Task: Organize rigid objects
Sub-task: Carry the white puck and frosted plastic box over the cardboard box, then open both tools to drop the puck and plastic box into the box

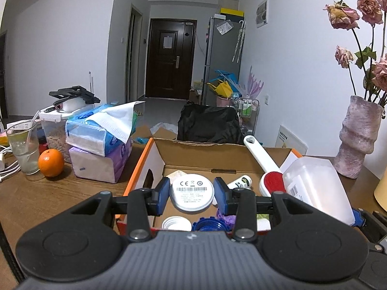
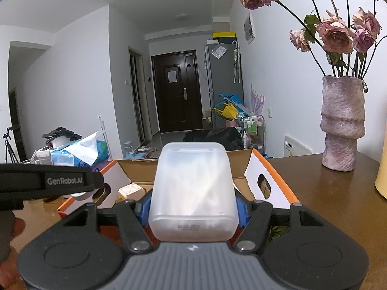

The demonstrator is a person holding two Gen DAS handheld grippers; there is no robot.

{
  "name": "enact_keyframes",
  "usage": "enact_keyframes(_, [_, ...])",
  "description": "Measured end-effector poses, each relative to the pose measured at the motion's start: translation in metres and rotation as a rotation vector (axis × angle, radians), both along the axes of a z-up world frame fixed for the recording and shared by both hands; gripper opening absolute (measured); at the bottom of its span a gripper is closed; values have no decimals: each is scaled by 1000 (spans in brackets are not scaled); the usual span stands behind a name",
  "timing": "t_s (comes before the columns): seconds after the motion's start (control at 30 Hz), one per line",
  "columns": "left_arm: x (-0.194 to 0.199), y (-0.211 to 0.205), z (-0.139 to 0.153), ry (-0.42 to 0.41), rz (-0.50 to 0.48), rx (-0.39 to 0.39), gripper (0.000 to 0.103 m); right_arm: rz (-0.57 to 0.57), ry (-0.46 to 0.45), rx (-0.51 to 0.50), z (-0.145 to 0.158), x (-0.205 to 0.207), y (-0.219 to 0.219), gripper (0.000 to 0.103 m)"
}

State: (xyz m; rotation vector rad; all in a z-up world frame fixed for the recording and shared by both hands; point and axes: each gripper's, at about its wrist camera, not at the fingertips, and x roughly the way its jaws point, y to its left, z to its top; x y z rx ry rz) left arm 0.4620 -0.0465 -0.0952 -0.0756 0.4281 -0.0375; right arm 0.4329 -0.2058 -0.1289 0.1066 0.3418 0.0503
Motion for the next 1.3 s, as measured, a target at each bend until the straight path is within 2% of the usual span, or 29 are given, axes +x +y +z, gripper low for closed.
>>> enact_keyframes(0.77, [47, -2, -4, -2, 17, 25, 41, 4, 3, -21, -5, 60, -2, 63])
enact_keyframes(1.3, [75, 1, -7, 1, 33, 41, 41, 7, 13, -48, -11, 86, 1, 63])
